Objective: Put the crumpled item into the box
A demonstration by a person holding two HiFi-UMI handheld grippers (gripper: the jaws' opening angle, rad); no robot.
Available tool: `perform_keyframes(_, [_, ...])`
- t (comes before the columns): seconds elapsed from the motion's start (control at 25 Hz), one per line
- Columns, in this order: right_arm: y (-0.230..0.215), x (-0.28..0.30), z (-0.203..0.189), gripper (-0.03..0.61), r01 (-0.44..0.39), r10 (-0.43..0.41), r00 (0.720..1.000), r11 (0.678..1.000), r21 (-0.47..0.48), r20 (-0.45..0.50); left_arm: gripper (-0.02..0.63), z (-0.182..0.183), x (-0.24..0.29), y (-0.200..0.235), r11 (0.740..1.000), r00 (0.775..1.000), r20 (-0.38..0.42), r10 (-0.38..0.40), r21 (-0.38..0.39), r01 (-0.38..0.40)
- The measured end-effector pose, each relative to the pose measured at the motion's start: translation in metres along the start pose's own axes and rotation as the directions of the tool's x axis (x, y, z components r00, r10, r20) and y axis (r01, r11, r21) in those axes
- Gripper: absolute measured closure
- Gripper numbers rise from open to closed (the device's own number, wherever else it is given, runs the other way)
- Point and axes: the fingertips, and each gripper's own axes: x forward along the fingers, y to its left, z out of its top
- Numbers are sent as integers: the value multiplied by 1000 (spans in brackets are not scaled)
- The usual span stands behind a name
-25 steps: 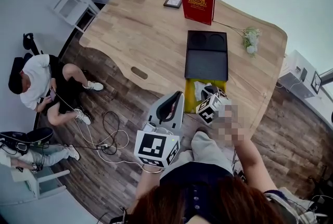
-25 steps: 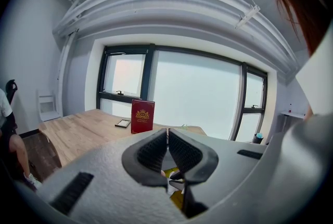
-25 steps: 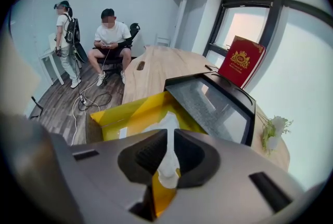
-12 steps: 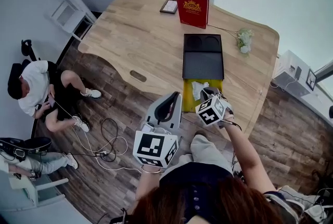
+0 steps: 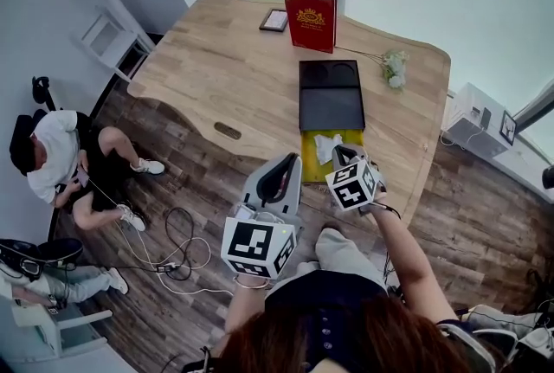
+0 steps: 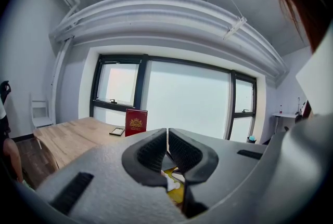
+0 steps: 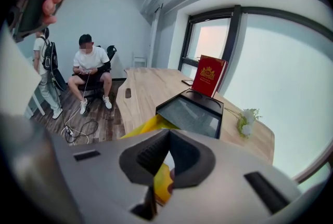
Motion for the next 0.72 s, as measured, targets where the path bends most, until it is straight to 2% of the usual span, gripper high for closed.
perform_keyframes(0.52, [10, -52, 11, 554, 76, -81, 994, 995, 68, 78, 581, 11, -39, -19, 999, 998, 50, -46, 30, 44])
perform_keyframes(0.72, [16, -78, 17, 554, 96, -110, 985, 990, 105, 136, 581, 11, -55, -29, 997, 996, 63, -63, 41, 61])
